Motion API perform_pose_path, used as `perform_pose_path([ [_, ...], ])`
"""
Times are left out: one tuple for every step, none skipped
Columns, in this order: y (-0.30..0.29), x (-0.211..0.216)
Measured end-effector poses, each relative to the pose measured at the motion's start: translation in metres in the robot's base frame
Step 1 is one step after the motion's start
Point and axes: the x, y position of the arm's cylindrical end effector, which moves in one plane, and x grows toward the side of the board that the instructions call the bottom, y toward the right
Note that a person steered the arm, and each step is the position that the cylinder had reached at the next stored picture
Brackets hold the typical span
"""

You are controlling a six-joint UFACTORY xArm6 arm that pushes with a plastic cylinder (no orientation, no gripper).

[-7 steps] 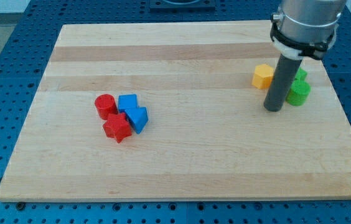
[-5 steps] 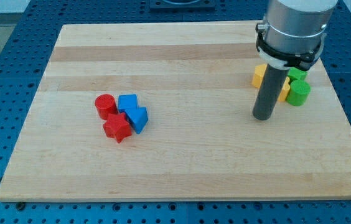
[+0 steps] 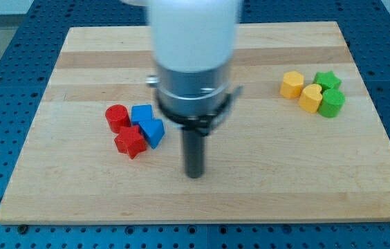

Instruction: Move the blue cube to the top right corner of the board

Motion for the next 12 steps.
perform_pose_path([
  [-0.046,-0.048],
  [-0.078,-0.106],
  [-0.085,-0.119],
  [-0.085,-0.162],
  [-0.085,-0.21],
  [-0.085,-0.211],
  [-0.097,-0.211],
  [-0.068,-0.218],
  [0.023,-0.255],
  [0.081,-0.29],
  [0.059,-0.287],
  [0.036,-0.281],
])
